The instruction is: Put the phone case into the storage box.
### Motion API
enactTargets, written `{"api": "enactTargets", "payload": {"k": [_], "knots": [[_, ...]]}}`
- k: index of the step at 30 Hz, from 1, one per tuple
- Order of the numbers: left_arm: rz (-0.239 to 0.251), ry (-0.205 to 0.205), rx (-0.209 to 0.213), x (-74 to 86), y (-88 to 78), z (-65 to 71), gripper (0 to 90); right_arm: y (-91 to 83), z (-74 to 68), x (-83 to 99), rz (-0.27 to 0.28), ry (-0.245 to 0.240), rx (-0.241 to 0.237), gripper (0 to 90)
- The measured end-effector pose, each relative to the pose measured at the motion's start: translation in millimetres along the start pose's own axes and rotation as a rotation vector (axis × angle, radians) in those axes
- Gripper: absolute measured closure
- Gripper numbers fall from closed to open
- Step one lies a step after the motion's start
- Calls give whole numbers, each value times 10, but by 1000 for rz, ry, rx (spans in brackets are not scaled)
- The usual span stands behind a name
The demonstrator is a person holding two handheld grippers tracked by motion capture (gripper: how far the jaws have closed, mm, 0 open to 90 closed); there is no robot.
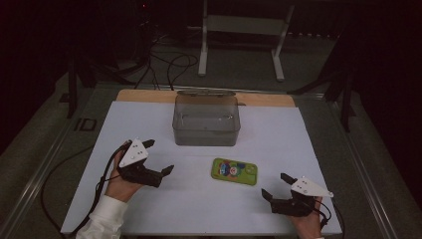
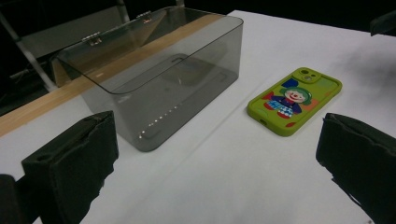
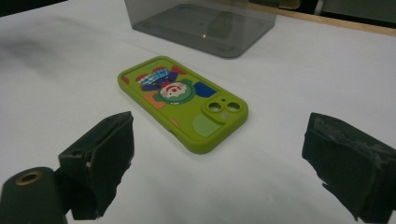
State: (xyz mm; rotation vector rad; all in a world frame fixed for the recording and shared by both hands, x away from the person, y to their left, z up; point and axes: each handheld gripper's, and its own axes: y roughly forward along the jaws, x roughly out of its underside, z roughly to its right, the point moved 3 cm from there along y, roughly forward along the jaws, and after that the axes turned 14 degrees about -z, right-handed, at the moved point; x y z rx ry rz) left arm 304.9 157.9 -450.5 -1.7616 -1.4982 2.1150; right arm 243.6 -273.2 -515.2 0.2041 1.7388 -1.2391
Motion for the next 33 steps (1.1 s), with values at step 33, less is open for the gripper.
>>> {"api": "enactTargets", "payload": {"k": [33], "knots": [[-127, 115, 90, -491, 582, 65, 0, -16, 10, 2, -1, -2, 4, 92]]}}
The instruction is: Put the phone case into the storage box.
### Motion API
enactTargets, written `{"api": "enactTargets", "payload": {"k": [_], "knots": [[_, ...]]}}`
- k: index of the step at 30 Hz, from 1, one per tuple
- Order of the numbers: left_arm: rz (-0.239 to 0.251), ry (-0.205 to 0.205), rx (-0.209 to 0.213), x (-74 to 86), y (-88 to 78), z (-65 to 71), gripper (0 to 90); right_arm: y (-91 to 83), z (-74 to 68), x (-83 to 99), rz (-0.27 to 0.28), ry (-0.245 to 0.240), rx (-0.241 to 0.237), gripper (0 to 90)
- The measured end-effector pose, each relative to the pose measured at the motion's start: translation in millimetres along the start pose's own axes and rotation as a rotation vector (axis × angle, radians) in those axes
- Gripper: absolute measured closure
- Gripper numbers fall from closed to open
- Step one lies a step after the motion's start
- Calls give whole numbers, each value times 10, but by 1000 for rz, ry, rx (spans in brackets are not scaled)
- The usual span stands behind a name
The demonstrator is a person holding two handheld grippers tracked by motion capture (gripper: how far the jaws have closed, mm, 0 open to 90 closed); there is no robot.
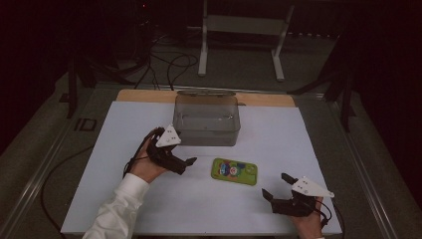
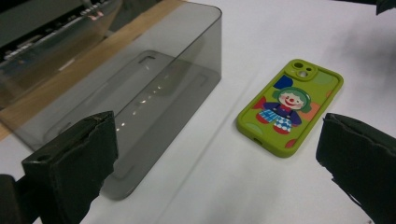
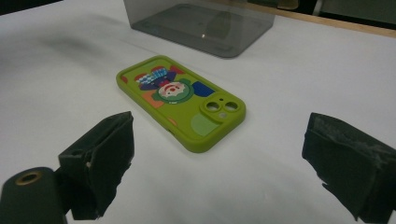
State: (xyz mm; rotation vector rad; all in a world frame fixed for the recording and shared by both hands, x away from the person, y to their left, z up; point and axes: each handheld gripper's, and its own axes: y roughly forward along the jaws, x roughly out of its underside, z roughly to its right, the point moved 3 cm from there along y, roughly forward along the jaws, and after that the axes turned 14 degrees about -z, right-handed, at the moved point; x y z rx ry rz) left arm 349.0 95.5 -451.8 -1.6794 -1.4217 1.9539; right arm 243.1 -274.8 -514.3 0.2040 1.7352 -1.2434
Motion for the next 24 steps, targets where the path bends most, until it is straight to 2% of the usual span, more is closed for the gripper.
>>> {"api": "enactTargets", "payload": {"k": [12, 24], "knots": [[-61, 68, 27, -142, 212, 56, 0, 4, 3, 0, -1, -2, -2, 92], [-101, 111, 43, -264, 351, 101, 0, 7, 3, 0, -5, -4, -1, 92]]}}
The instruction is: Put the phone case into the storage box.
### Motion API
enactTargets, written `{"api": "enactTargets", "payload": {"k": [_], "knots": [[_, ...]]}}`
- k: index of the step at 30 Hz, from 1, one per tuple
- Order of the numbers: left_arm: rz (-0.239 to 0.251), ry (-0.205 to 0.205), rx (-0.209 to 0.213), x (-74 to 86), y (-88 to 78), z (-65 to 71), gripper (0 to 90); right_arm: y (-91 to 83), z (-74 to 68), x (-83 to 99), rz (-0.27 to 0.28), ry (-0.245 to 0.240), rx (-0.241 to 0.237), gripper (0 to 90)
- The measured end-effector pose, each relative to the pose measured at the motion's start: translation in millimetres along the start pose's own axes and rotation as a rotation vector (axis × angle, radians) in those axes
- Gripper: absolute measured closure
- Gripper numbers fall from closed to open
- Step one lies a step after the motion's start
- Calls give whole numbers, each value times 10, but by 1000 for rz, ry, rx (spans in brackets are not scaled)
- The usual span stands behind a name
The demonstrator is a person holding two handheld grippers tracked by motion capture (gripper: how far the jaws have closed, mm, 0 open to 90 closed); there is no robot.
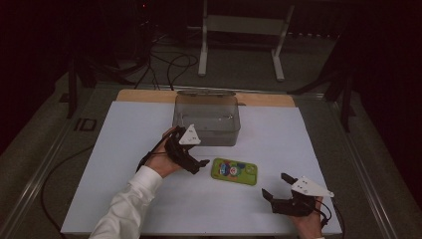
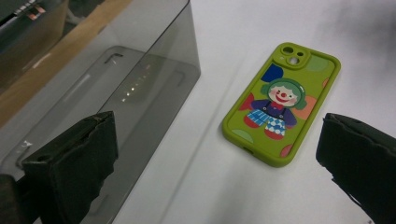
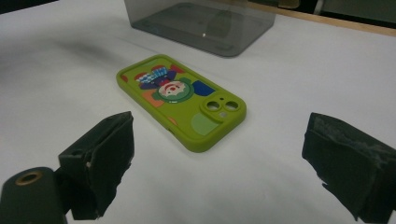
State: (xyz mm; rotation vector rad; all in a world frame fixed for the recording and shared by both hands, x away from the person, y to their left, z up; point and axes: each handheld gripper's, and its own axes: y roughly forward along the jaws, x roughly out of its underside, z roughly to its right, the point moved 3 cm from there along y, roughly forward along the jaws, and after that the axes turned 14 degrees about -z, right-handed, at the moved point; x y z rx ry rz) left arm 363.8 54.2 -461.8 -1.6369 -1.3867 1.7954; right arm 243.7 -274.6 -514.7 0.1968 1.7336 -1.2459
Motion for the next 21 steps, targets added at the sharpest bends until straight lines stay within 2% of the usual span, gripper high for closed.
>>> {"api": "enactTargets", "payload": {"k": [11, 21], "knots": [[-20, 25, 25, -38, 144, 20, 0, -2, 2, 1, 0, 0, -3, 92], [-58, 71, 48, -112, 311, 78, 0, 0, -3, 2, -4, 0, -4, 92]]}}
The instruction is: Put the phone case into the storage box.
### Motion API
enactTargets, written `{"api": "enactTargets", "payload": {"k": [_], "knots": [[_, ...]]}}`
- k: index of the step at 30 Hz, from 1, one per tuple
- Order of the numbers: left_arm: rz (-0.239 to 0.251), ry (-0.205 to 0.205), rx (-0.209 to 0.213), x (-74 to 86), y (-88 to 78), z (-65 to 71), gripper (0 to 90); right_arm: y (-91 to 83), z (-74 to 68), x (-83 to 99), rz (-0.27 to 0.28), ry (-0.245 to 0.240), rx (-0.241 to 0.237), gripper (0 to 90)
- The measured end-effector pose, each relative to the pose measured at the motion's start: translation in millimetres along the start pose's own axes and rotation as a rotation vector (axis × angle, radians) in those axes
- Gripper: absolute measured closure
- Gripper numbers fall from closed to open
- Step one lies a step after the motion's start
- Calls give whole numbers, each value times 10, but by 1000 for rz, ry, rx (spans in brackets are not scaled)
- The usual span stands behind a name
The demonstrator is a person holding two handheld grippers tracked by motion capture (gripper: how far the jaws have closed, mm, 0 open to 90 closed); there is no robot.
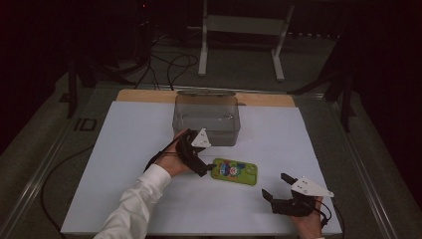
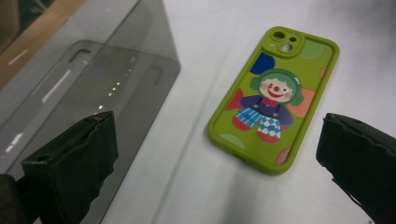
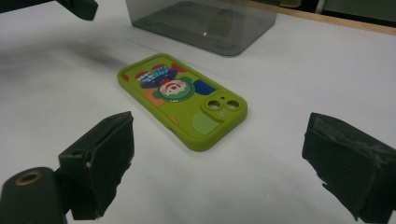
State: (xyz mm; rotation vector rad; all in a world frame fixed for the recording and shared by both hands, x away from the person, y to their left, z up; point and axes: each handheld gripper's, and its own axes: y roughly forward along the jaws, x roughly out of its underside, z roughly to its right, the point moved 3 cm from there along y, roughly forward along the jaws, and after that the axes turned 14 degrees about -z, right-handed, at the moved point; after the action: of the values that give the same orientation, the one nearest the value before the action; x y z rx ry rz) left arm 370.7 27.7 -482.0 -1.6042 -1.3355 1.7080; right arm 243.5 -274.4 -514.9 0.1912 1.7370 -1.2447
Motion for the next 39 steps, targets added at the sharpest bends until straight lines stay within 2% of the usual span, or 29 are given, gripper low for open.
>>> {"api": "enactTargets", "payload": {"k": [3, 10, 15, 18, 19, 26, 27, 33, 39], "knots": [[-30, 24, 14, -44, 60, 25, 0, 0, 0, 1, -2, 1, 0, 92], [-53, 41, 44, -108, 212, 75, 0, 0, -1, 1, -1, -1, -2, 92], [-64, 53, 51, -145, 277, 95, 0, 2, -3, 0, -2, 0, -4, 92], [-72, 73, 60, -191, 340, 132, 0, 8, -6, -1, -2, -3, -6, 92], [-85, 85, 66, -221, 389, 160, 0, 8, -8, 0, -2, -3, -6, 92], [-111, 97, 105, -282, 539, 232, 0, 8, -6, 2, -4, -6, -8, 92], [-128, 111, 105, -283, 552, 228, 0, 9, -5, 2, -3, -6, -8, 92], [-156, 96, 123, -290, 693, 246, 0, 15, -13, 3, -10, -5, -10, 92], [-179, 118, 130, -347, 772, 289, 0, 19, -12, 4, -13, -8, -9, 92]]}}
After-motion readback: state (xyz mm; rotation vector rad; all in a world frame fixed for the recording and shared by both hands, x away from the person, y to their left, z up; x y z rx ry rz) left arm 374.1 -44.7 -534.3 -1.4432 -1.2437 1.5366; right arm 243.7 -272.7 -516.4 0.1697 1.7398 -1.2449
